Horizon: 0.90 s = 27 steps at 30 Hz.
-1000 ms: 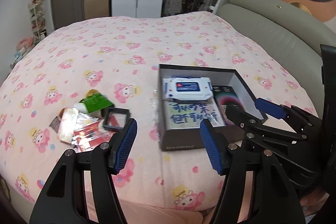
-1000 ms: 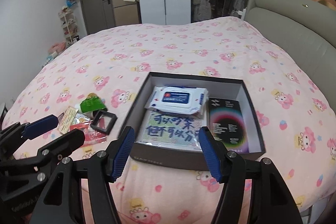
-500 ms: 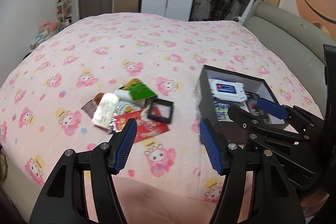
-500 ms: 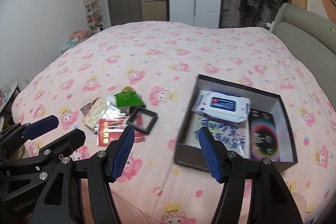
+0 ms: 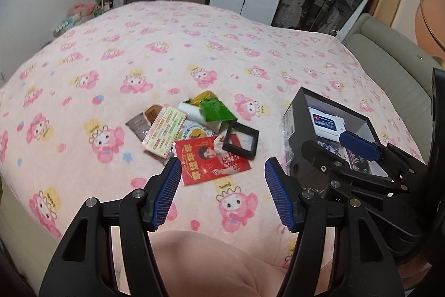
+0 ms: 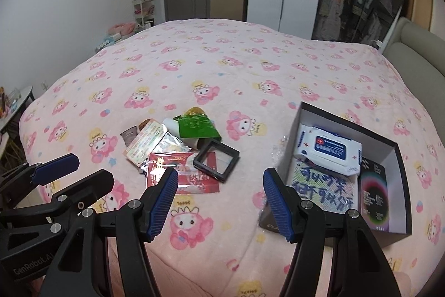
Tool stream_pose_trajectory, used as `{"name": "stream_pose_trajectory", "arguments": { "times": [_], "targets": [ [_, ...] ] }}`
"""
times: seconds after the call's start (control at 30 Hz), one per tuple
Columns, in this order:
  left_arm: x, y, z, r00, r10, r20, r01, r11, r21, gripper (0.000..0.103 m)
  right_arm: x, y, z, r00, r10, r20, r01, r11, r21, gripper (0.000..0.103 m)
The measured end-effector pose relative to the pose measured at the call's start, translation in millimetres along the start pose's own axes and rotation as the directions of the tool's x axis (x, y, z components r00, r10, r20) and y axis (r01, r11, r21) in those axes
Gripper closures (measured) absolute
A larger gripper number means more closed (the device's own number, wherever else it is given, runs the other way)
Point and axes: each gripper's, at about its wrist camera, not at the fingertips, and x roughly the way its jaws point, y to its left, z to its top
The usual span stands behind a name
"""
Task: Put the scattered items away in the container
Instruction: 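Grasp the red Lucky Cup card pack with the left tool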
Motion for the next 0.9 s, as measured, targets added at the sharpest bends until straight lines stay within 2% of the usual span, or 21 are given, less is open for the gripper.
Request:
{"name": "stream_pose_trajectory", "arguments": {
  "times": [0.27,0.43,0.67,0.8,0.9],
  "targets": [
    [31.4,33.1,5.0,0.997,-0.006,-0.079,-0.002,0.994,-0.107,0.039,37.0,10.8,0.5,0.998,0.014,-0.069,-0.016,1.0,-0.026,0.042],
    [73.4,49.7,17.1,0.985,-0.034,-0.167,-0.007,0.972,-0.237,0.041,70.7,12.0,-2.7,0.991,0.013,-0.134,-0.018,0.999,-0.038,0.042],
    [143.2,66.0,31.7,0.951,-0.095,-0.295,-0.042,0.904,-0.425,0.044,120.3,11.7,-15.3,0.968,0.03,-0.248,-0.035,0.999,-0.019,0.042],
    [166.4,73.4,32.7,0.933,-0.054,-0.356,-0.111,0.897,-0.429,0.044,143.9,15.8,-19.0,0.957,0.031,-0.288,-0.043,0.998,-0.036,0.042],
    [188.2,82.7,30.3,0.904,-0.04,-0.425,-0.163,0.887,-0.431,0.044,158.1,16.3,-18.8,0.949,0.037,-0.312,-0.05,0.998,-0.032,0.042]
  ]
}}
